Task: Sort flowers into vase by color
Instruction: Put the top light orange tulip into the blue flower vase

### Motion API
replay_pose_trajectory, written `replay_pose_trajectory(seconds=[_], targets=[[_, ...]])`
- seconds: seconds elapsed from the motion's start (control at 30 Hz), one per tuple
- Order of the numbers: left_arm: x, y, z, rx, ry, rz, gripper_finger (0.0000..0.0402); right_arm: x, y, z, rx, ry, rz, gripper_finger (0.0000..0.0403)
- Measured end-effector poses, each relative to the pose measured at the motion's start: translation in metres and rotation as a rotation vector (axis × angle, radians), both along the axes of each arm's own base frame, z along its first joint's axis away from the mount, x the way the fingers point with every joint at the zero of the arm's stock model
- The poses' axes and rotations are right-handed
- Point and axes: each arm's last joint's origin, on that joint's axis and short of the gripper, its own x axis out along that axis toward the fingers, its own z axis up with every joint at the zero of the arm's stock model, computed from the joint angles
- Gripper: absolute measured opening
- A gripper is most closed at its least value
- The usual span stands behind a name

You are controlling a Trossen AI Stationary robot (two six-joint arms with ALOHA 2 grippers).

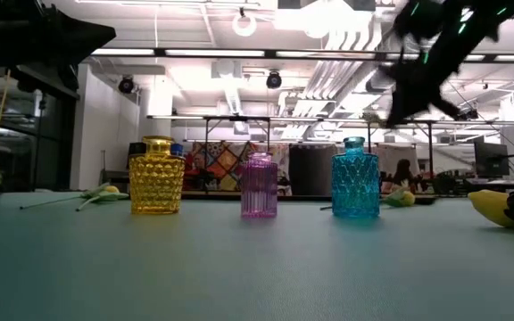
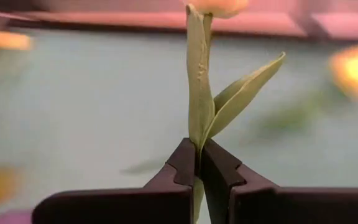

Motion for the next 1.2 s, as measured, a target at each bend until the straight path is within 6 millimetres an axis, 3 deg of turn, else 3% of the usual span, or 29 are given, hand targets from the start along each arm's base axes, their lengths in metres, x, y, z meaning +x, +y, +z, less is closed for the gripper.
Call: replay_pose_trajectory(seconds=[0.17, 0.3, 0.7, 1.2], targets=[[0.0, 0.0, 0.0, 0.0, 0.0, 0.0, 0.0, 0.002, 0.031, 0.049, -0.333, -0.312, 0.366, 0.0001], [0.0, 0.0, 0.0, 0.0, 0.0, 0.0, 0.0, 0.013, 0.047, 0.068, -0.546, -0.437, 0.512, 0.0001], [0.0, 0.0, 0.0, 0.0, 0.0, 0.0, 0.0, 0.069, 0.046, 0.051, -0.684, -0.412, 0.542, 0.0], [0.0, 0.0, 0.0, 0.0, 0.0, 0.0, 0.0, 0.072, 0.046, 0.052, -0.686, -0.438, 0.534, 0.0]])
